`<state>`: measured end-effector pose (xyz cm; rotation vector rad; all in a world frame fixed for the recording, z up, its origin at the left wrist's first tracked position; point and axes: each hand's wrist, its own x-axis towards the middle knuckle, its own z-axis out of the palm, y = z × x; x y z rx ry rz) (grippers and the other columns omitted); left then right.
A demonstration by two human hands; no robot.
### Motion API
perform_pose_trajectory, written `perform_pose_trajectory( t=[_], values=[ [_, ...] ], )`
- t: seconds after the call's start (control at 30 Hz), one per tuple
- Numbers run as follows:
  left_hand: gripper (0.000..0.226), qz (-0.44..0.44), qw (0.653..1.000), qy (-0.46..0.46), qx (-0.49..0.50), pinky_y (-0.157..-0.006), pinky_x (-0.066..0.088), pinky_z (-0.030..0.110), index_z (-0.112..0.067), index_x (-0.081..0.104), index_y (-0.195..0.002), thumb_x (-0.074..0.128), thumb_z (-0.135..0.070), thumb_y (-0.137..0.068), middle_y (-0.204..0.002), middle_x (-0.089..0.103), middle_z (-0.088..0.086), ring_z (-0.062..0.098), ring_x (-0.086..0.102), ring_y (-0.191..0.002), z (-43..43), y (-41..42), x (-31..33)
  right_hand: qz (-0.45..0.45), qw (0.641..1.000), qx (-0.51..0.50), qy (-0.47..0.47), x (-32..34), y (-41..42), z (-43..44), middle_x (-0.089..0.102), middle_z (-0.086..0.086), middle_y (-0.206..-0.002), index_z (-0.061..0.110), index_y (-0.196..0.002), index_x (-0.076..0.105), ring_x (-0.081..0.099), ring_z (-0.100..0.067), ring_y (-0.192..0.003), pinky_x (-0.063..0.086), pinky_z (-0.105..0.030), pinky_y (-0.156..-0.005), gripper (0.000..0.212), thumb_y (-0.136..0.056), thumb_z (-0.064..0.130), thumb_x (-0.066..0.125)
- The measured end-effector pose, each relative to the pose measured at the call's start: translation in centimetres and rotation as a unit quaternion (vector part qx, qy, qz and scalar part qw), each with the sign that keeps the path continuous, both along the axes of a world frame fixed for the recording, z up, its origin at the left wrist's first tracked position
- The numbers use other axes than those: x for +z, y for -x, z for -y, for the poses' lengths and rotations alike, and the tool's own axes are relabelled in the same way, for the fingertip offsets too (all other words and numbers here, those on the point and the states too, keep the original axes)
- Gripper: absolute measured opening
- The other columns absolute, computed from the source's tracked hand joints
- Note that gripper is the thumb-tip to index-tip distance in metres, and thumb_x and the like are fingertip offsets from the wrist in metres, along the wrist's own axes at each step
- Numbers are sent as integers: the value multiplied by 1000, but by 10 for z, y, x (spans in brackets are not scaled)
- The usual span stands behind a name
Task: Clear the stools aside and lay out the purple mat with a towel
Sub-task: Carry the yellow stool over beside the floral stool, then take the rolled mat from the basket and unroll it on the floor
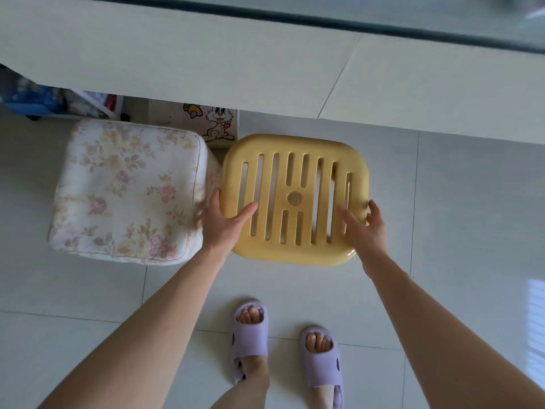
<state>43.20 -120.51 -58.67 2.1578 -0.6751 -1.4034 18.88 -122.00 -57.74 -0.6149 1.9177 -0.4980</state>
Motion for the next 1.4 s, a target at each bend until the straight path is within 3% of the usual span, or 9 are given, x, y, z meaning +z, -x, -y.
perform_pose_trajectory(
  t=[0.07,0.27,0.5,0.6,0.77,0.9,1.0,1.17,1.4],
  values=[
    [98,1,1000,-5,-4,-116,28,41,-24,21,-150,75,-50,-73,-155,29,-2,18,29,-142,-7,2,13,1,1000,-1,0,14,0,-6,45,-2,-145,24,-151,24,47,-23,-130,37,-37,-104,82,-83,42,68],
    [91,1,1000,-1,-27,-115,27,39,-21,25,-149,74,-44,-76,-155,30,2,19,30,-142,-30,14,82,21,1000,-7,11,88,1,-33,41,-7,-148,23,-148,32,45,-23,-131,33,-29,-93,77,-83,41,69],
    [84,-27,997,4,-75,-108,38,42,-18,38,-142,75,-50,-73,-145,44,9,23,45,-131,-45,34,210,31,998,-37,34,215,8,-66,51,-9,-139,19,-141,43,50,-12,-105,37,-27,-90,65,-84,40,68],
    [97,-47,994,14,-98,-104,42,41,-21,45,-136,77,-66,-56,-138,51,5,21,52,-123,-51,44,271,30,997,-59,48,277,12,-76,57,-10,-133,18,-135,50,56,-16,-106,46,-37,-97,63,-81,44,71],
    [69,-68,988,65,-121,-99,44,34,-18,49,-132,78,-39,-73,-133,52,8,21,53,-120,-58,71,364,23,991,-91,92,370,23,-94,64,-9,-123,21,-127,57,62,-20,-106,49,-47,-98,69,-68,56,67],
    [75,-93,974,108,-176,-101,46,37,-24,56,-116,77,-57,-53,-123,56,3,20,58,-115,-63,98,432,33,980,-135,142,439,42,-115,66,-8,-119,19,-127,57,63,-17,-102,50,-42,-96,62,-74,50,67],
    [64,-109,967,136,-186,-99,48,45,-35,58,-103,77,-60,-48,-120,60,3,19,60,-113,-66,119,468,39,968,-170,180,476,60,-132,67,-5,-115,20,-126,58,64,-19,-104,50,-42,-96,53,-80,46,68],
    [44,-125,945,176,-243,-100,47,39,-19,56,-113,78,-27,-76,-118,61,11,24,60,-114,-78,172,510,36,947,-220,232,517,104,-161,67,-4,-112,20,-125,58,64,-20,-105,50,-38,-92,41,-88,38,64],
    [52,-167,904,210,-333,-96,50,34,-20,57,-112,81,-38,-70,-120,61,12,23,61,-111,-93,273,539,5,921,-275,276,551,195,-205,69,-6,-110,18,-124,60,65,-19,-102,50,-36,-90,41,-88,37,65]
  ],
)
